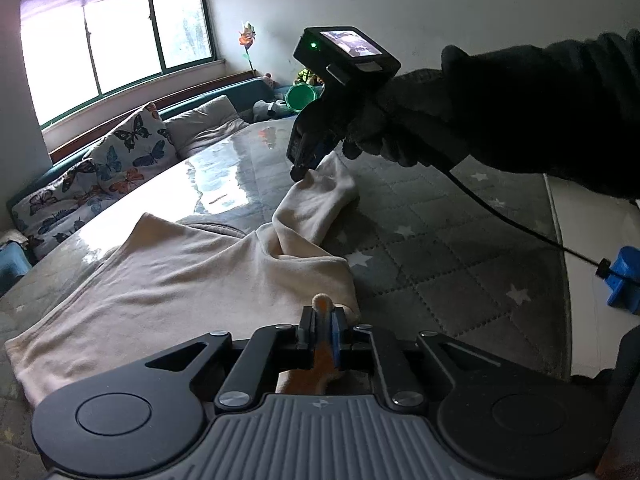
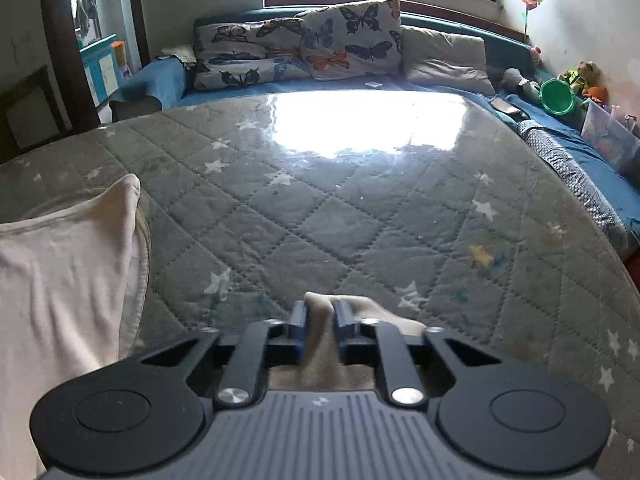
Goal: Fold clothes
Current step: 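Hold the garment edge with the left gripper while the right gripper drags another edge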
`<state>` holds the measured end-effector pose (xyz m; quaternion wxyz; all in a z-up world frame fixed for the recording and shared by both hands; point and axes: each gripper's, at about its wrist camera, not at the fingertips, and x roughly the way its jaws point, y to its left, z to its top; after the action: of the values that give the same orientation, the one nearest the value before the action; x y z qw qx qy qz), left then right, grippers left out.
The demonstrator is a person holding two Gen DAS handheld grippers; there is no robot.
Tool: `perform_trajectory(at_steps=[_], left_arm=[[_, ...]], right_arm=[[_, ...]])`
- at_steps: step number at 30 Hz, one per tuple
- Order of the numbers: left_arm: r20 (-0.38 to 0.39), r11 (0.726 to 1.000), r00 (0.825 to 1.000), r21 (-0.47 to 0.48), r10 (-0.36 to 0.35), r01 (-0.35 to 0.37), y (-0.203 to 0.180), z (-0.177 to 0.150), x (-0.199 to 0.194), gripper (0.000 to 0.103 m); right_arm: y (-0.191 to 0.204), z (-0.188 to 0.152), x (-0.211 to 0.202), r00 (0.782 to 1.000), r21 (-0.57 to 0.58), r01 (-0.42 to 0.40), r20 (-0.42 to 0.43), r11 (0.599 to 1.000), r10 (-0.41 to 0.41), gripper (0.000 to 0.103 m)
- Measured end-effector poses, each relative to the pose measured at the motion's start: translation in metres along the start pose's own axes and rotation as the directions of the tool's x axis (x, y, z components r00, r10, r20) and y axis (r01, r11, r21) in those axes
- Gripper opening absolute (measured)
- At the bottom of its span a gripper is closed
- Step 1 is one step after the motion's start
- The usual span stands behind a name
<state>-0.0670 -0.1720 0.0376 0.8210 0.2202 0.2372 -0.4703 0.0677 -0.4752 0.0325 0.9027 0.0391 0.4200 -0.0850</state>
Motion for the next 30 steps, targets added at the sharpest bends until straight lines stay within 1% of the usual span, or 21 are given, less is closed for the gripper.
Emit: perform_trajectory(at_steps=[3,5,6,8,9,10,12,13,14,15,16,17,18,19,20,21,23,25,27,28,30], left_arm=[[0.002,1.0,1.0,-0.003,0.001,-0.001,0.0,0.0,0.001,0.013],[-0.002,1.0,1.0,-0.003,-0.006,0.006,-0.001,-0.001,0.003,0.012],[-0.003,1.0,1.0,-0.001,-0.009,0.009,-0.001,-0.002,0.004,0.012],[-0.001,1.0,1.0,0.006,-0.013,0.013,-0.002,-0.005,0.004,0.011],[0.001,1.0,1.0,0.009,-0.017,0.017,-0.002,-0.006,0.003,0.01],[0.004,1.0,1.0,0.012,-0.022,0.022,-0.002,-0.007,0.002,0.01],[0.009,0.999,0.999,0.019,-0.03,0.03,-0.003,-0.008,0.0,0.01],[0.011,0.999,0.999,0.023,-0.035,0.035,-0.003,-0.009,-0.001,0.01],[0.01,0.999,0.999,0.029,-0.041,0.04,-0.004,-0.01,-0.001,0.01],[0.009,0.998,0.999,0.036,-0.047,0.046,-0.005,-0.01,-0.001,0.01],[0.006,0.998,0.999,0.043,-0.054,0.054,-0.007,-0.011,0.0,0.01],[0.004,0.997,0.998,0.05,-0.059,0.059,-0.008,-0.011,0.0,0.01],[0.003,0.997,0.998,0.055,-0.061,0.061,-0.008,-0.011,-0.002,0.01],[0.003,0.996,0.998,0.061,-0.064,0.064,-0.009,-0.011,-0.003,0.01],[0.004,0.996,0.998,0.064,-0.065,0.065,-0.009,-0.011,-0.004,0.01],[0.011,0.996,0.998,0.064,-0.064,0.063,-0.009,-0.008,-0.005,0.011],[0.025,0.996,0.998,0.063,-0.06,0.058,-0.007,-0.003,-0.008,0.011],[0.041,0.997,0.998,0.058,-0.055,0.053,-0.006,0.003,-0.008,0.015],[0.053,0.998,0.998,0.056,-0.044,0.041,-0.007,0.008,-0.005,0.022],[0.056,0.998,0.998,0.056,-0.037,0.033,-0.008,0.01,-0.002,0.022],[0.051,0.998,0.998,0.058,-0.026,0.023,-0.012,0.013,0.008,0.022]], right_arm=[[0.0,0.006,-0.013,0.998,0.006,-0.016,0.06,1.0,0.015,0.008],[-0.002,0.013,-0.03,0.989,0.024,-0.056,0.141,0.998,0.052,0.008],[-0.006,0.015,-0.043,0.978,0.041,-0.086,0.195,0.995,0.077,0.008],[-0.019,0.018,-0.074,0.942,0.068,-0.153,0.312,0.986,0.125,0.008],[-0.026,0.018,-0.086,0.922,0.078,-0.182,0.359,0.98,0.142,0.008],[-0.035,0.015,-0.094,0.915,0.087,-0.188,0.378,0.978,0.142,0.008],[-0.053,0.007,-0.098,0.924,0.116,-0.151,0.371,0.982,0.098,0.011],[-0.064,0.001,-0.093,0.939,0.134,-0.117,0.339,0.984,0.065,0.015],[-0.074,-0.005,-0.085,0.955,0.154,-0.072,0.297,0.985,0.024,0.017],[-0.082,-0.012,-0.076,0.966,0.168,-0.02,0.256,0.986,-0.024,0.019],[-0.088,-0.019,-0.068,0.975,0.171,0.031,0.212,0.985,-0.068,0.019],[-0.095,-0.029,-0.058,0.981,0.169,0.093,0.152,0.981,-0.12,0.02],[-0.101,-0.037,-0.05,0.982,0.171,0.139,0.103,0.975,-0.158,0.023],[-0.106,-0.043,-0.045,0.983,0.188,0.153,0.07,0.97,-0.169,0.023],[-0.112,-0.049,-0.041,0.986,0.222,0.149,0.044,0.964,-0.162,0.023],[-0.116,-0.055,-0.039,0.989,0.26,0.126,0.038,0.957,-0.14,0.023],[-0.119,-0.056,-0.041,0.993,0.299,0.087,0.055,0.95,-0.108,0.024],[-0.122,-0.052,-0.044,0.992,0.334,0.059,0.086,0.941,-0.093,0.027],[-0.122,-0.047,-0.045,0.991,0.338,0.037,0.112,0.94,-0.08,0.028],[-0.122,-0.045,-0.044,0.992,0.331,0.011,0.116,0.943,-0.052,0.028],[-0.119,-0.043,-0.039,0.995,0.305,-0.044,0.095,0.951,0.016,0.029]])
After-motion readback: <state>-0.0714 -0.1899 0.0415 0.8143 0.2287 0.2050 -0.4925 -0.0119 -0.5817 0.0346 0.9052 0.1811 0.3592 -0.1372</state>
